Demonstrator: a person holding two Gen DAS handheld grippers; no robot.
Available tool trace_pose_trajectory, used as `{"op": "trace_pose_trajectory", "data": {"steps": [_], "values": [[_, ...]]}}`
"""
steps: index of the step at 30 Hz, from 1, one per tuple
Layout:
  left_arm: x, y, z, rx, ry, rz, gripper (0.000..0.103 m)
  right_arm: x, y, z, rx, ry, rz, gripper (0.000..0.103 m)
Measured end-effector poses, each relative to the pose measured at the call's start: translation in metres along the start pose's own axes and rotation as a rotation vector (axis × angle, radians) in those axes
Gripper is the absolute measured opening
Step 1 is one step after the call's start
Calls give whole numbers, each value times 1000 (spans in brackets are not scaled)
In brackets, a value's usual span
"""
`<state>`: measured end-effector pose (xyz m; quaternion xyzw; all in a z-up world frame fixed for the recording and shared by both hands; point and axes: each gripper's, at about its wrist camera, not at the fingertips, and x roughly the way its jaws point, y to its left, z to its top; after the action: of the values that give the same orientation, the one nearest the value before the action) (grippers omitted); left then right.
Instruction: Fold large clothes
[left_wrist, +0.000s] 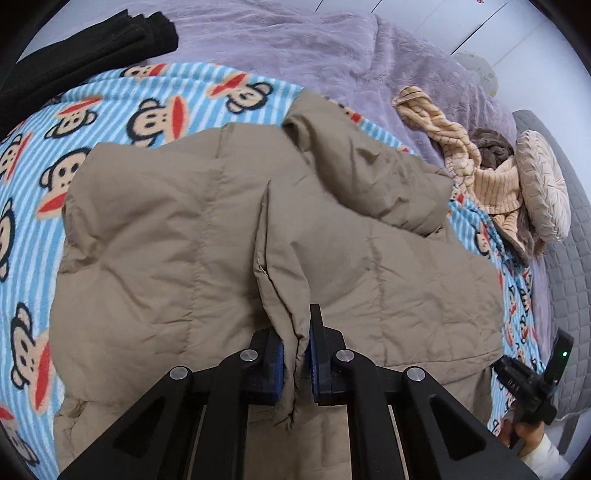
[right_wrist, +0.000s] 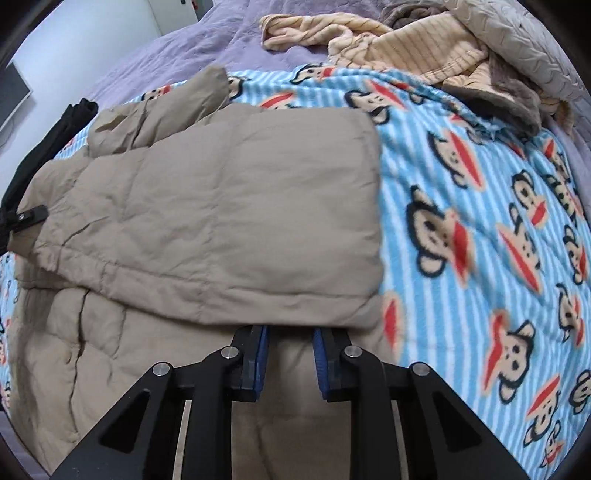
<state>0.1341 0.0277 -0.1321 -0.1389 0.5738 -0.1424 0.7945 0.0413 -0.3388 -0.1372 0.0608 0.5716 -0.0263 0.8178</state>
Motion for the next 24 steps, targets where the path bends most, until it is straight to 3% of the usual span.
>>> {"op": "trace_pose_trajectory", "data": {"steps": [6,11,14,16,17,20,24], "values": [[20,4,-12,80,-12,97,12,24,0,16,-9,-16,-33,21],[10,-4,-16,132,-34,173,13,35,6,11,-19,-4,-52,22],[0,-6,-18,154,-41,183,13,21,6,8,-33,21,-7,26],[-2,-6,-19,161,-38,183,13,7,8,1,-53,30,25,46],[-1,-6,-19,164,-36,185,13,-1,8,-4,-61,26,44,50],[4,-7,-20,166,-30,201,13,-26,6,-16,-49,-2,75,52],[6,-10,-23,179,-35,222,13,-54,-22,-10,135,-112,75,51]]}}
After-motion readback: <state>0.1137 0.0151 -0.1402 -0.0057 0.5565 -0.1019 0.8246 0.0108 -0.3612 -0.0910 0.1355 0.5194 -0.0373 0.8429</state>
